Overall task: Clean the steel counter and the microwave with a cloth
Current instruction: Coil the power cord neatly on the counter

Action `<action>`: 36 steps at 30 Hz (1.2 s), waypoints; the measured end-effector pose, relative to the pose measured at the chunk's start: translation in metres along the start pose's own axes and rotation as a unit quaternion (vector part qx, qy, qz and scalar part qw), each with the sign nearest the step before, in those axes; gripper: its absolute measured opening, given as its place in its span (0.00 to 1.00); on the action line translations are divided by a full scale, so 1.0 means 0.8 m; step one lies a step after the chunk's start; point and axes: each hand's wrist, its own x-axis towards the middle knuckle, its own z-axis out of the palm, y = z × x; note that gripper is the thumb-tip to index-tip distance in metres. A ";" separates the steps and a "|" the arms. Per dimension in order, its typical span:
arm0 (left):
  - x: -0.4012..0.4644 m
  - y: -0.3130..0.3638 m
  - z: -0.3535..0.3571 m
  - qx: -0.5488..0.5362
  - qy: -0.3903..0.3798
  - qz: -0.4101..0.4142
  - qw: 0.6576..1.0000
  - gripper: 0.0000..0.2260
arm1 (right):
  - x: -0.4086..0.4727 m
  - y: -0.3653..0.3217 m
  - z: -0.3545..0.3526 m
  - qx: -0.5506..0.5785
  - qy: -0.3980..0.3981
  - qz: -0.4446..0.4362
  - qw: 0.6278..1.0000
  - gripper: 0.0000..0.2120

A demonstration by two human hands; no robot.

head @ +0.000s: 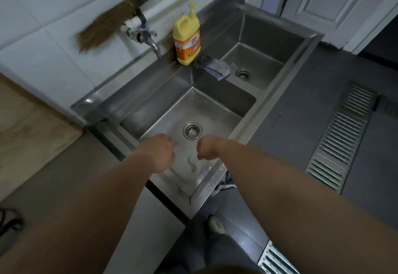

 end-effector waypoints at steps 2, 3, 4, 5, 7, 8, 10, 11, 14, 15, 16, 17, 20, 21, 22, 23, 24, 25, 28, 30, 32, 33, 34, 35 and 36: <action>0.006 -0.006 -0.006 -0.006 -0.010 -0.019 1.000 0.21 | 0.010 0.011 0.009 -0.036 -0.009 0.005 0.999 0.15; 0.005 -0.009 -0.006 -0.009 -0.013 -0.028 0.999 0.21 | 0.013 0.017 0.010 -0.040 -0.005 0.011 0.999 0.14; 0.003 -0.013 -0.004 -0.007 -0.014 -0.037 0.999 0.21 | 0.013 0.023 0.008 -0.043 -0.002 0.020 0.999 0.14; 0.000 -0.019 -0.001 -0.004 -0.015 -0.045 0.999 0.20 | 0.012 0.028 0.006 -0.045 -0.001 0.032 0.998 0.15; -0.008 -0.034 0.007 -0.004 -0.015 -0.065 0.998 0.18 | 0.011 0.037 -0.001 -0.043 0.002 0.058 0.997 0.16; -0.014 -0.040 0.011 -0.007 -0.015 -0.076 0.997 0.18 | 0.011 0.038 -0.004 -0.046 0.006 0.066 0.997 0.16; -0.029 -0.051 0.019 -0.014 -0.007 -0.090 0.996 0.18 | 0.010 0.034 -0.010 -0.059 0.020 0.072 0.996 0.16; -0.039 -0.057 0.026 -0.016 -0.004 -0.094 0.995 0.18 | 0.009 0.026 -0.013 -0.065 0.028 0.071 0.995 0.16; -0.074 -0.076 0.044 -0.035 0.002 -0.115 0.993 0.18 | 0.005 -0.016 -0.013 -0.084 0.043 0.064 0.993 0.18; -0.087 -0.085 0.052 -0.044 0.001 -0.122 0.992 0.19 | 0.001 -0.034 -0.012 -0.089 0.043 0.065 0.993 0.20; -0.102 -0.094 0.058 -0.051 -0.003 -0.129 0.990 0.20 | -0.001 -0.053 -0.010 -0.092 0.041 0.060 0.993 0.21; -0.117 -0.103 0.066 -0.058 -0.004 -0.139 0.989 0.20 | -0.005 -0.074 -0.007 -0.095 0.034 0.055 0.993 0.21; -0.165 -0.129 0.091 -0.075 -0.016 -0.178 0.981 0.20 | -0.011 -0.137 0.015 -0.113 0.030 0.010 0.993 0.17; -0.182 -0.138 0.103 -0.078 -0.021 -0.189 0.979 0.19 | -0.015 -0.157 0.027 -0.126 0.030 -0.003 0.992 0.15; -0.199 -0.145 0.115 -0.082 -0.028 -0.198 0.976 0.19 | -0.019 -0.174 0.040 -0.141 0.028 -0.011 0.989 0.14; -0.216 -0.153 0.129 -0.089 -0.037 -0.207 0.974 0.19 | -0.023 -0.191 0.052 -0.149 0.025 -0.014 0.988 0.14; -0.235 -0.162 0.142 -0.098 -0.043 -0.219 0.970 0.19 | -0.026 -0.206 0.063 -0.157 0.024 -0.016 0.987 0.16; -0.254 -0.170 0.155 -0.107 -0.046 -0.232 0.966 0.19 | -0.030 -0.223 0.072 -0.164 0.025 -0.017 0.986 0.17; -0.314 -0.197 0.188 -0.122 -0.034 -0.265 0.956 0.20 | -0.039 -0.273 0.090 -0.187 0.035 -0.034 0.981 0.19; -0.354 -0.213 0.204 -0.136 -0.021 -0.284 0.949 0.20 | -0.042 -0.312 0.100 -0.196 0.028 -0.046 0.979 0.19; -0.395 -0.230 0.221 -0.145 -0.016 -0.307 0.941 0.19 | -0.044 -0.357 0.111 -0.208 0.016 -0.061 0.976 0.16; -0.415 -0.238 0.231 -0.147 -0.016 -0.319 0.936 0.18 | -0.045 -0.381 0.118 -0.216 0.013 -0.073 0.974 0.14; -0.435 -0.247 0.243 -0.153 -0.016 -0.331 0.931 0.18 | -0.046 -0.405 0.126 -0.224 0.011 -0.087 0.971 0.14; -0.453 -0.255 0.255 -0.161 -0.021 -0.345 0.925 0.19 | -0.049 -0.428 0.135 -0.230 0.012 -0.104 0.967 0.14; -0.470 -0.261 0.267 -0.168 -0.027 -0.356 0.919 0.20 | -0.050 -0.449 0.146 -0.236 0.014 -0.120 0.964 0.15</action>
